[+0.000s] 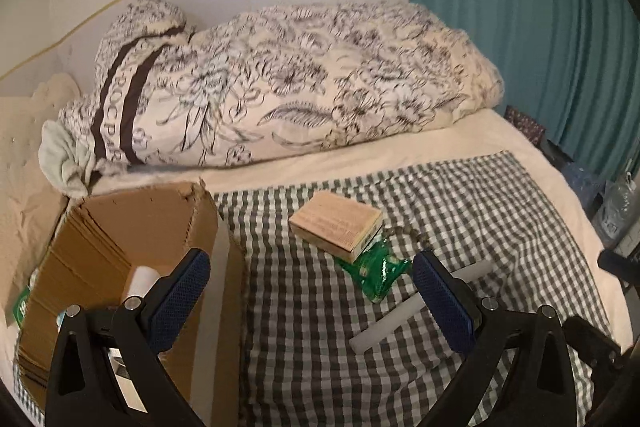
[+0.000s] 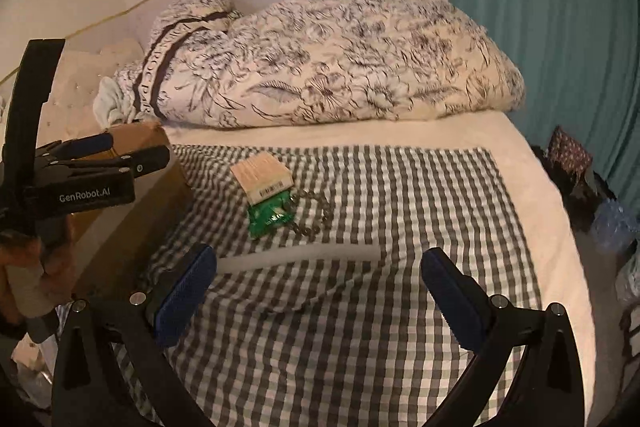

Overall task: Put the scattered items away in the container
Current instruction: 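Move both grippers back toward the remaining items on the gingham cloth, then grasp the tan box with the left gripper while the right gripper grasps the white strip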

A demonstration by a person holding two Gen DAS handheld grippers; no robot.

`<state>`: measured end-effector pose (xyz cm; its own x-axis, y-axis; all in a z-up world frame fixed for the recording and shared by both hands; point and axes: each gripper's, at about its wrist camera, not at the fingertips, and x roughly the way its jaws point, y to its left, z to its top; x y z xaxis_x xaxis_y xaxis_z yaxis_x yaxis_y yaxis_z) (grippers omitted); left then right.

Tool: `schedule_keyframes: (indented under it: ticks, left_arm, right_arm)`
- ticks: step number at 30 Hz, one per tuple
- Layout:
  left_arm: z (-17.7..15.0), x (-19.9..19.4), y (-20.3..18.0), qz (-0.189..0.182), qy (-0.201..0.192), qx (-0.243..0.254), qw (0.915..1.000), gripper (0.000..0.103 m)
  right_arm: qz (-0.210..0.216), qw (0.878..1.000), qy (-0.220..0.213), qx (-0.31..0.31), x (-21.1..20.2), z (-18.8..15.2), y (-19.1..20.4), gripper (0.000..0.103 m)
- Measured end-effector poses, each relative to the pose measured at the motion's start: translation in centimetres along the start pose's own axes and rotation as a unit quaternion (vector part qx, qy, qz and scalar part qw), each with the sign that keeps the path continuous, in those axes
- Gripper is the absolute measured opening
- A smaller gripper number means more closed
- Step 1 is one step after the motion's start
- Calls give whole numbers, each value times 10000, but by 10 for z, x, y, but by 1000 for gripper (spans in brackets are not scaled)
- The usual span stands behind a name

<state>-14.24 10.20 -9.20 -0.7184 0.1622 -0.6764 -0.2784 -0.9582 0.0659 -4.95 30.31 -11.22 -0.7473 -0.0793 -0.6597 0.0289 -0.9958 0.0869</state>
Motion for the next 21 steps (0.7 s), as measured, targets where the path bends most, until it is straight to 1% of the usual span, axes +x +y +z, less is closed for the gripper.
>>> schedule_keyframes:
  ticks: [9,13,17,21]
  left_arm:
    - [-3,50,-16,150,518,-214,9983,103]
    - [-4,72,-19,225,707,-528,9958,103]
    - [0,96,-26,346,821,-691,9936,103]
    - [6,120,-31,433,957,-1024,9892,103]
  right_arm:
    - [32,9993,348,107,37,-10,-21,103]
    - [50,9988,467,111,52,-12,-28,103]
    - [110,9982,588,28,69,-14,-32,103]
    - [153,9971,732,-98,88,-18,-35,103]
